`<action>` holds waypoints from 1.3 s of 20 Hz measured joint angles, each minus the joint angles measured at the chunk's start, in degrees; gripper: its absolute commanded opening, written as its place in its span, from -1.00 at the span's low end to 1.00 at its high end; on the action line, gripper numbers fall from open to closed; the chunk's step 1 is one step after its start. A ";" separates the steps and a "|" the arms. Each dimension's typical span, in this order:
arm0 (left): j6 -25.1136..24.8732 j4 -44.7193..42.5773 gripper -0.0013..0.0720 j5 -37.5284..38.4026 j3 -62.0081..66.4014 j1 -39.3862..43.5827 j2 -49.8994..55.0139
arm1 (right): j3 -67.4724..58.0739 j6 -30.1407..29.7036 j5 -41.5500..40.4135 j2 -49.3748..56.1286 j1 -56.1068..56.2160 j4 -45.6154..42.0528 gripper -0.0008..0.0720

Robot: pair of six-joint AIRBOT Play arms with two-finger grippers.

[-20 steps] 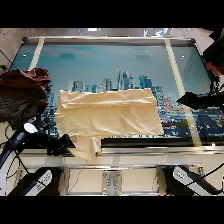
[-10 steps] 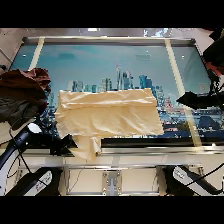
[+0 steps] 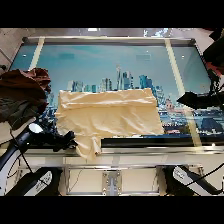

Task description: Fold the shirts.

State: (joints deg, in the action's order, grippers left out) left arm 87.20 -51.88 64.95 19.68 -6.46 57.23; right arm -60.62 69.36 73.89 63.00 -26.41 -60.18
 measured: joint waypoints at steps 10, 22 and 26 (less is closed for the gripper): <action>-0.61 2.49 -0.93 0.68 0.02 0.00 -8.41 | 25.33 1.25 -4.02 -0.81 0.00 -0.13 0.18; -0.63 2.64 -0.93 0.81 0.02 0.00 -9.99 | 33.22 3.67 -12.79 0.39 0.00 5.64 -0.20; -0.66 2.64 -0.93 0.83 0.02 0.00 -10.01 | 33.31 1.60 -14.27 2.21 0.00 9.42 -0.95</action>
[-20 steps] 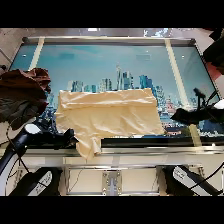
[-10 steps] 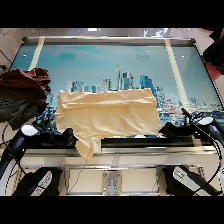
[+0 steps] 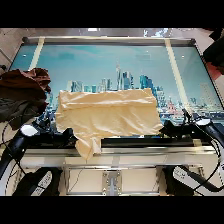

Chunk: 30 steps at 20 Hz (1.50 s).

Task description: Fold the shirts.

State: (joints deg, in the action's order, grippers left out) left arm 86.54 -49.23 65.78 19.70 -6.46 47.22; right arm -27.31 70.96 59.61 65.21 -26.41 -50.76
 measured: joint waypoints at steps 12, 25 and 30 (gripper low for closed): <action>2.23 -0.37 -0.93 6.97 10.21 -13.31 -16.79 | -13.53 -0.11 13.88 -13.22 1.01 -0.57 -0.96; -6.29 -11.15 -0.93 -4.81 33.09 -8.07 12.02 | -28.48 2.93 4.59 0.90 12.76 -0.35 -0.96; -6.86 -14.47 -0.93 -10.40 47.25 -3.37 30.53 | -39.36 3.67 1.84 15.12 15.17 -0.20 -0.96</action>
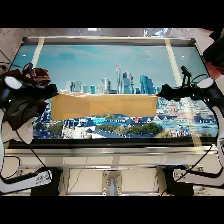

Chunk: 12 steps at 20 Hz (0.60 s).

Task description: Fold the shirts.

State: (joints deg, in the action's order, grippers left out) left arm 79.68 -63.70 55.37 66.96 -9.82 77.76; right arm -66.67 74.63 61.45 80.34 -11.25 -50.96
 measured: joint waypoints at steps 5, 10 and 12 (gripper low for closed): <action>0.00 -2.75 -0.93 -5.77 4.92 3.02 10.45 | -6.58 0.70 -5.68 11.06 3.32 -0.44 -0.96; 0.00 -6.56 0.48 -9.16 5.92 4.39 13.99 | -8.66 2.29 -8.79 16.15 4.11 -2.12 -0.45; 0.02 -7.08 0.87 -9.94 6.10 4.55 13.57 | -10.84 2.45 -7.89 16.41 3.72 -2.89 -0.02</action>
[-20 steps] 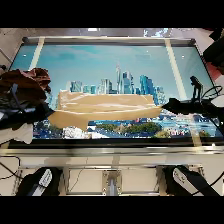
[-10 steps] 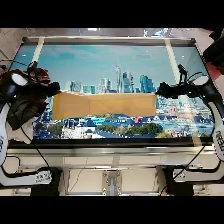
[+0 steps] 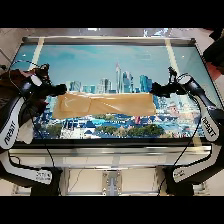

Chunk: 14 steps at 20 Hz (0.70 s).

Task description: Fold the shirts.

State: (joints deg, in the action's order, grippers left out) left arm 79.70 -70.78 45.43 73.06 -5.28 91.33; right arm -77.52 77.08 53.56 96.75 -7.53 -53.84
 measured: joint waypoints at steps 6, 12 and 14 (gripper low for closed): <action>-0.02 -0.50 0.87 -0.63 0.24 0.20 -8.70 | -10.43 0.31 16.35 -3.08 -4.68 -8.94 0.15; -0.68 0.52 0.87 -1.07 0.26 1.62 -19.15 | -12.94 0.92 28.00 -1.60 -14.51 -5.90 0.37; -2.60 0.61 0.87 -1.77 0.26 2.99 -20.90 | -13.14 -0.13 30.40 1.33 -17.33 -1.18 0.49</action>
State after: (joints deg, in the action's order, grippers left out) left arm 77.10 -70.17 43.66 73.32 -2.28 70.43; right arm -90.65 76.95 83.96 98.08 -24.86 -55.02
